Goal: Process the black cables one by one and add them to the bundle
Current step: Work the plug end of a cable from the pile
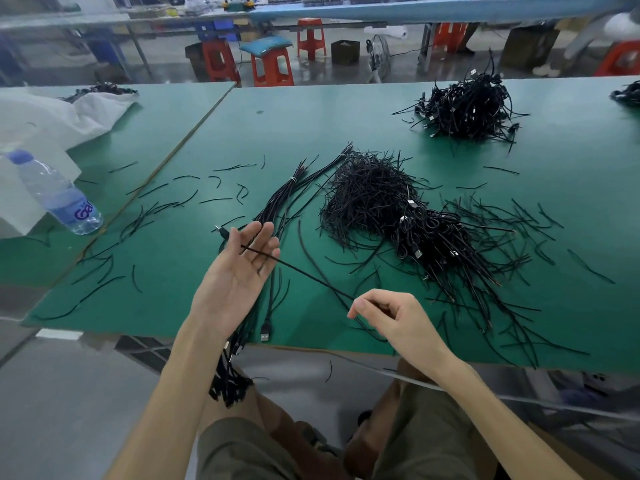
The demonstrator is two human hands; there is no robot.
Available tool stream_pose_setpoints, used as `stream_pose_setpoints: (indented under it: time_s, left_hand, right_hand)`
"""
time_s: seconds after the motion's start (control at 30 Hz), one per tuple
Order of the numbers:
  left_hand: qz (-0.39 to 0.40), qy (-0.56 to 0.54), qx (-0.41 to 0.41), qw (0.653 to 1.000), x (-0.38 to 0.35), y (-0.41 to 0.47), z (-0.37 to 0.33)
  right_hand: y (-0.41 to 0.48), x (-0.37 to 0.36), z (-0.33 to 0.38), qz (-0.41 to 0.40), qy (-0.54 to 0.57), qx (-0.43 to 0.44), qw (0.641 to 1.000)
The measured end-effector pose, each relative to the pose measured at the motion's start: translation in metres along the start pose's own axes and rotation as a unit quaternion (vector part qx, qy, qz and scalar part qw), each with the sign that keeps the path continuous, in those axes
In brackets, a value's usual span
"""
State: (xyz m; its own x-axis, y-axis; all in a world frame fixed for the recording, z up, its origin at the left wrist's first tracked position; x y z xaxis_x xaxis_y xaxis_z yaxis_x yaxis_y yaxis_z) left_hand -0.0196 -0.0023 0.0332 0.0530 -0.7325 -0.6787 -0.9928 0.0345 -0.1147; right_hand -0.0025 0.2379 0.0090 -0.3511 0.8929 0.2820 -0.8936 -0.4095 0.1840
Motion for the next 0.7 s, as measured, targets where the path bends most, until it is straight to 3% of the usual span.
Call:
stream_pose_setpoints:
  time_s: [0.33, 0.53, 0.63, 0.7]
  left_hand:
    - [0.121, 0.016, 0.044, 0.991, -0.024, -0.009, 0.004]
    - [0.253, 0.076, 0.039, 0.964, -0.052, -0.030, -0.006]
    - [0.308, 0.177, 0.031, 0.934, -0.066, -0.046, -0.007]
    - [0.374, 0.296, 0.074, 0.876, -0.077, -0.060, 0.010]
  right_hand:
    - [-0.011, -0.005, -0.013, 0.041, 0.004, -0.033, 0.999]
    - [-0.016, -0.006, -0.012, 0.056, -0.005, -0.039, 0.998]
    - [-0.012, -0.005, -0.006, 0.044, -0.012, -0.038, 0.998]
    - [-0.007, 0.000, 0.000, 0.016, -0.014, -0.039, 0.999]
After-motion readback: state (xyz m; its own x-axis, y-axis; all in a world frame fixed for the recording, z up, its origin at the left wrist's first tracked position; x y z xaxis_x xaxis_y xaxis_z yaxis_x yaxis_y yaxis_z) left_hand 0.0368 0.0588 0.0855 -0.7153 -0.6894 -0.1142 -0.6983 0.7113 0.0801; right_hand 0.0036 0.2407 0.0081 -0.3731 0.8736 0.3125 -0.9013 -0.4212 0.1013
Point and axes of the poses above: each hand's wrist, its own y-axis towards the middle knuckle, its own x-axis out of the back of the hand, z = x × y, the point moved 10 cm from there along y, towards the middle knuckle, and after that the axes turned 6 degrees about x, right-handed, at the moved point
